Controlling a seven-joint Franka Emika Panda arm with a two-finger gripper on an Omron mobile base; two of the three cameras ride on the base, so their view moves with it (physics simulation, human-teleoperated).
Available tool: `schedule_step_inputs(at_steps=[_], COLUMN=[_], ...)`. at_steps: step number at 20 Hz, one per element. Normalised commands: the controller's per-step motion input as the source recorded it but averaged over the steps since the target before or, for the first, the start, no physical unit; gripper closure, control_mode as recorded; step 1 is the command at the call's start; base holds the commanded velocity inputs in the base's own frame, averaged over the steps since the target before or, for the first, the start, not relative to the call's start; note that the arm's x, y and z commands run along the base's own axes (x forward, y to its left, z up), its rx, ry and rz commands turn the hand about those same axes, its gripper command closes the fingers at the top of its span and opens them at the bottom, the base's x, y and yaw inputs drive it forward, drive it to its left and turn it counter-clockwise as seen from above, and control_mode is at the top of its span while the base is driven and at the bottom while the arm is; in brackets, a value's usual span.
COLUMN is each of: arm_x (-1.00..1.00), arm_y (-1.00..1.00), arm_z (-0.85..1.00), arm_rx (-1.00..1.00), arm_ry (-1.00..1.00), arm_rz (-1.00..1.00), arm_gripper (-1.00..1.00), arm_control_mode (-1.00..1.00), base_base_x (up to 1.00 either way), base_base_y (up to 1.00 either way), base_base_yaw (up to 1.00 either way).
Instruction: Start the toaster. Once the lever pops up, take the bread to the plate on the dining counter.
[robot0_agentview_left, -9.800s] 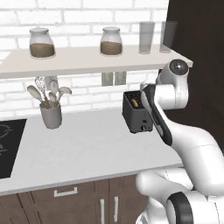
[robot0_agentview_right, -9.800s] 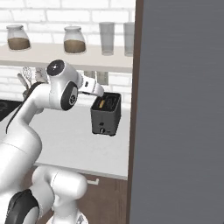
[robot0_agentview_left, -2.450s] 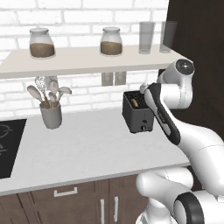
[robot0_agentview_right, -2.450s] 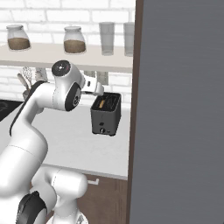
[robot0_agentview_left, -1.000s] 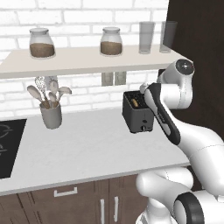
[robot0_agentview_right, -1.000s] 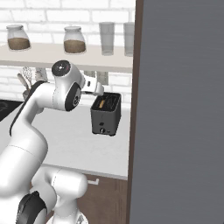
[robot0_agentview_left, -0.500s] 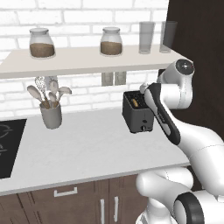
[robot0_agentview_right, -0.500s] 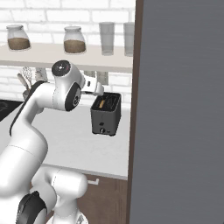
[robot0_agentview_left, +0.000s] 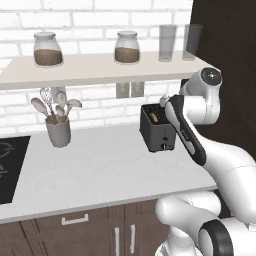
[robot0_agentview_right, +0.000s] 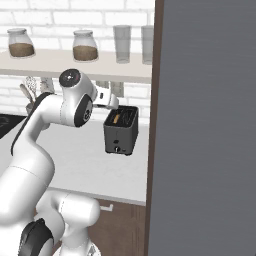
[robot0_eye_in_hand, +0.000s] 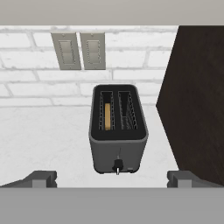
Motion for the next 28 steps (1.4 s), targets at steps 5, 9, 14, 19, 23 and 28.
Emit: schedule_step_inputs(at_steps=[5,9,14,19,23,28], arm_x=[0.00,0.00,0.00,0.00,0.00,0.00], arm_y=[0.00,0.00,0.00,0.00,0.00,0.00], arm_z=[0.00,0.00,0.00,0.00,0.00,0.00], arm_rx=[0.00,0.00,0.00,0.00,0.00,0.00], arm_ry=[0.00,0.00,0.00,0.00,0.00,0.00], arm_rz=[0.00,0.00,0.00,0.00,0.00,0.00], arm_gripper=[-1.00,-1.00,-1.00,-1.00,-1.00,-1.00], arm_control_mode=[-1.00,-1.00,-1.00,-1.00,-1.00,-1.00], base_base_x=[0.00,0.00,0.00,0.00,0.00,0.00], base_base_y=[0.00,0.00,0.00,0.00,0.00,0.00], base_base_yaw=[0.00,0.00,0.00,0.00,0.00,0.00])
